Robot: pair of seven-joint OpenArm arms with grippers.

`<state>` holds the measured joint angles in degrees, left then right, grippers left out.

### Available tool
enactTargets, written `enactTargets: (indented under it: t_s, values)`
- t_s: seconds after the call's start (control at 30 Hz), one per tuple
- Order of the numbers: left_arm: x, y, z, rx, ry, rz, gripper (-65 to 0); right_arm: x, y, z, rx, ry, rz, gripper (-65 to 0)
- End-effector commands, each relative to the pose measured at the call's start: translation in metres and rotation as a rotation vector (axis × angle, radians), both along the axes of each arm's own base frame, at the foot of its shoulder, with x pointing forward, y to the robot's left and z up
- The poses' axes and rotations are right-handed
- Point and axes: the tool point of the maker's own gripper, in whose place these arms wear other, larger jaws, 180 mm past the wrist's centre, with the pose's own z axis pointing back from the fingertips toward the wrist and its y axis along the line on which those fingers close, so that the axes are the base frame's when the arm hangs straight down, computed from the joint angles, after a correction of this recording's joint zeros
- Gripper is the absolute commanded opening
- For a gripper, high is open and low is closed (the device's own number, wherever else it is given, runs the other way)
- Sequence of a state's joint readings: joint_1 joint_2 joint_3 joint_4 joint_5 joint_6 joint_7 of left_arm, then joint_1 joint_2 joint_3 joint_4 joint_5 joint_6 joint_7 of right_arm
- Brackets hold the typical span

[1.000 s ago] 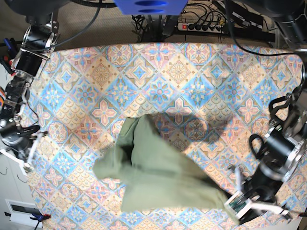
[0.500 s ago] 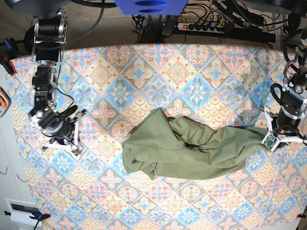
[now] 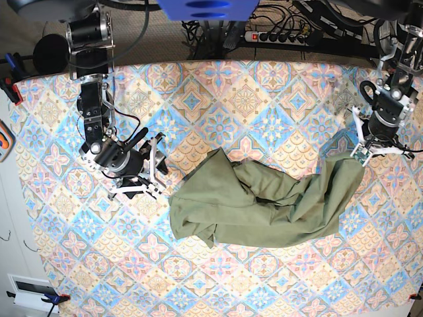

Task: Layout the t-shirt on the table in an organized manner, then fold the t-shirt properly
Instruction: 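Lower the shirt onto the table and regrasp its edge with the right gripper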

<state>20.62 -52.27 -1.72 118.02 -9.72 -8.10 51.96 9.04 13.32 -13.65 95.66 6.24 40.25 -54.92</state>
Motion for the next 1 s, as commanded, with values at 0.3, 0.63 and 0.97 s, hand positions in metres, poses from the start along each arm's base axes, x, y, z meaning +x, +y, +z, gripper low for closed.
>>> enactTargets:
  t_s: [0.3,0.63,0.97]
  values:
    - [0.004,0.001,0.008,0.043,-0.066,0.007,-65.0,0.038,0.011,0.002,0.223,0.066,-0.073,-29.0]
    - [0.002,-0.002,0.005,0.021,-0.065,0.015,-65.0,0.063,-0.005,-0.015,0.564,0.233,-0.269,-29.0]
    - [0.003,-0.002,0.005,0.02,-0.066,0.015,-65.0,0.064,0.018,-0.009,0.706,0.267,-0.27,-29.0]
